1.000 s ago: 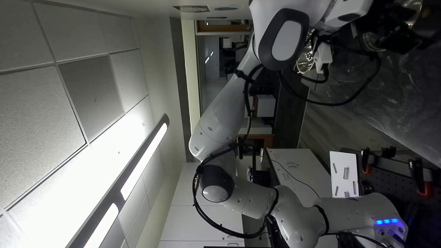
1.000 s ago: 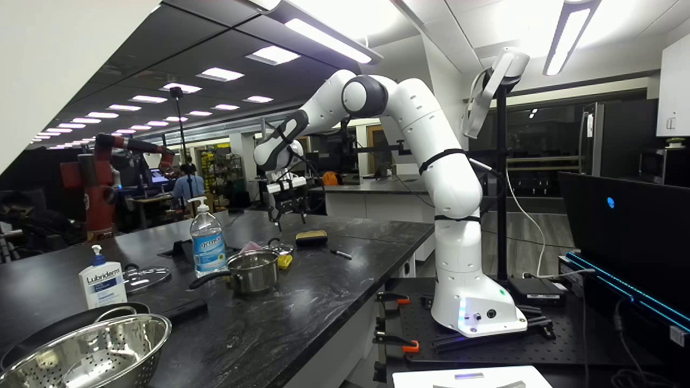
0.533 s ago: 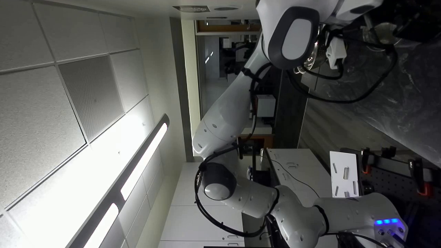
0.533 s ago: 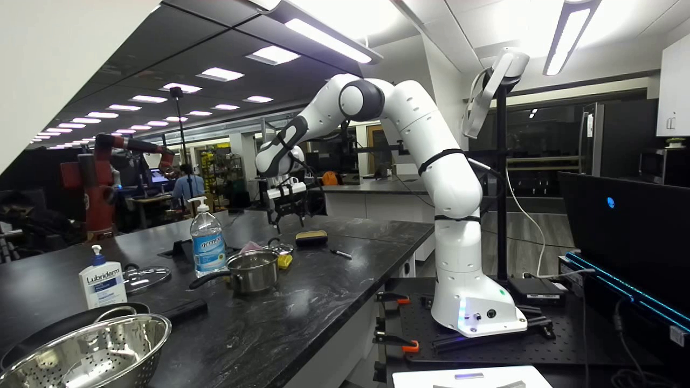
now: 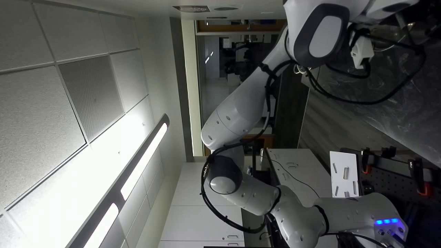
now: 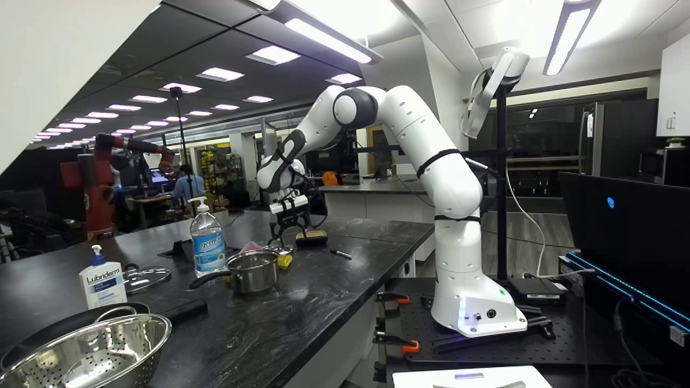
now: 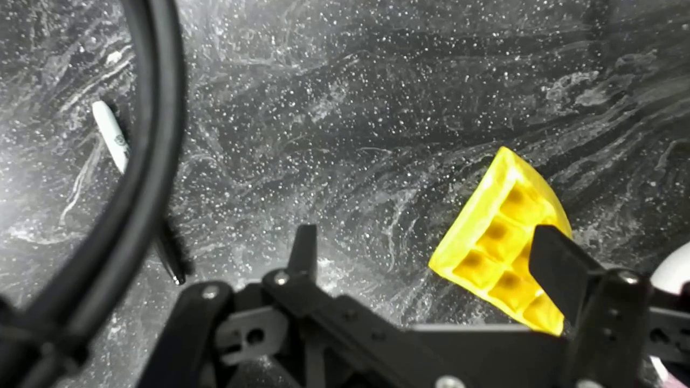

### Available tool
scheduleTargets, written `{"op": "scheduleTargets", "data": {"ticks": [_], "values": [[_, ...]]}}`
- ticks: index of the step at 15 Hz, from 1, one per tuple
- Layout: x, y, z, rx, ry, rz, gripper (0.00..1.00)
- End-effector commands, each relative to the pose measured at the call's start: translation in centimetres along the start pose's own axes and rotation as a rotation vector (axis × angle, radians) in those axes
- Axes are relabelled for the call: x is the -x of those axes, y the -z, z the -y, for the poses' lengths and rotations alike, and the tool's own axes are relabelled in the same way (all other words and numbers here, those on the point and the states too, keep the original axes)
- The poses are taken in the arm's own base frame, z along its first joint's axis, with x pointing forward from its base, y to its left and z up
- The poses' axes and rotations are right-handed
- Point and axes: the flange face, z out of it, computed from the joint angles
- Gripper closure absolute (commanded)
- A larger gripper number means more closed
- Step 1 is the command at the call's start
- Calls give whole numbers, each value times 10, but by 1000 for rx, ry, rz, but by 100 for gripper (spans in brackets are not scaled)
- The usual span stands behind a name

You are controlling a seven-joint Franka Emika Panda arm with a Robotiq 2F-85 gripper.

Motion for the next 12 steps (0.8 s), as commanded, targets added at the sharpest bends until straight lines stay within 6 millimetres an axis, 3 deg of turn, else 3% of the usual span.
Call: {"op": "scheduleTargets", "data": {"ticks": [1,9,12], "values": [[-9,-16,0,32,19,-6,0],[-5,-19,3,18,20,5,0],[6,-19,12,6,29,-84,0]]}}
